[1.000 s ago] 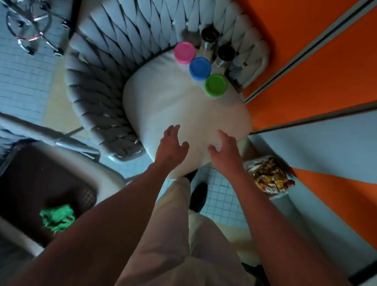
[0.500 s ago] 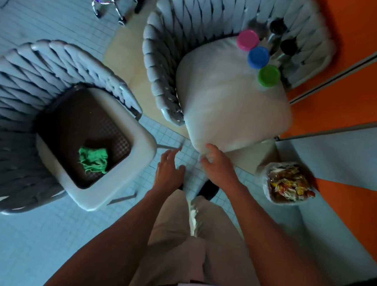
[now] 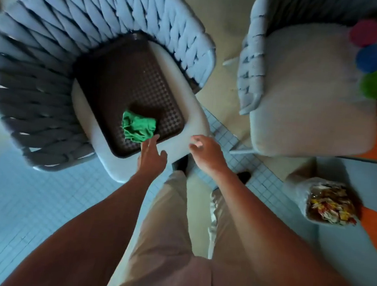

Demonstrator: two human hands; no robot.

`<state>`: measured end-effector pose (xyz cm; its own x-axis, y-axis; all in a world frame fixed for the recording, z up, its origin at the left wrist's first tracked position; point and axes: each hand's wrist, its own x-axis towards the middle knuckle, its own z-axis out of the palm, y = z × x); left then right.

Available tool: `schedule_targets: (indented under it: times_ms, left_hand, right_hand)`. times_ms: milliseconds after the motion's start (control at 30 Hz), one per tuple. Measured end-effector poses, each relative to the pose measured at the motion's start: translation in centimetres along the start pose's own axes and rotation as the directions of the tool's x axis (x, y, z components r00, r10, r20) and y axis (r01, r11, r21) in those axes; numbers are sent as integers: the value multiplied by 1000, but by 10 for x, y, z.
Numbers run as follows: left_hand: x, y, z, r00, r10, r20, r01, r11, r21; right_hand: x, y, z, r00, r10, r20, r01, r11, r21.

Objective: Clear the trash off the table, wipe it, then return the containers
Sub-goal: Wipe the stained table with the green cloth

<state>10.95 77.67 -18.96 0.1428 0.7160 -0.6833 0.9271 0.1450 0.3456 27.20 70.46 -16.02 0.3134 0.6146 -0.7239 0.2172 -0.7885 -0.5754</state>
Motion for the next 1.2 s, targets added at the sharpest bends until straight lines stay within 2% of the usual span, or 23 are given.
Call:
schedule_targets:
  times_ms: [133, 267, 367, 467, 567, 633, 700, 767, 867, 1033, 1200]
  left_hand:
    - [56, -35, -25, 999, -44, -6, 44, 999, 20]
    - [107, -60, -40, 997, -73, -34, 75, 995, 66]
    - [129, -68, -48, 995, -43, -88, 53, 992, 113]
    - [157, -82, -45, 994, -57, -96, 68, 991, 119]
    - [170, -91, -41, 988, -67, -137, 78, 994, 74]
    - [171, -88, -38, 988, -50, -147, 60, 996, 61]
    - [162, -76, -37, 988, -48, -145, 53, 998, 29]
    - [151, -57, -37, 994, -40, -104, 36, 999, -40]
    - [133, -27, -27, 998, 43, -37, -46, 993, -106]
    - [98, 31, -9, 971, 201, 130, -201, 980, -14]
    - [50, 79, 12, 872, 387, 300, -432, 896, 99]
  right_hand:
    - [51, -24, 47, 997, 3, 72, 0, 999, -34]
    - [104, -38, 80, 997, 24, 74, -19, 997, -72]
    - [130, -46, 100, 997, 12, 79, -5, 996, -84]
    - [150, -53, 123, 991, 61, 116, -51, 995, -83]
    - [164, -46, 144, 979, 128, 159, -131, 991, 9]
    - [168, -35, 148, 980, 165, 112, -176, 979, 106]
    - [158, -36, 140, 979, 198, 51, -203, 970, 132]
    - [145, -34, 127, 972, 234, 3, -231, 956, 179]
    - [124, -14, 104, 948, 314, -56, -284, 912, 296]
    - [77, 30, 59, 899, 430, -87, -325, 785, 527]
    - [-5, 71, 14, 836, 527, -155, -258, 625, 737]
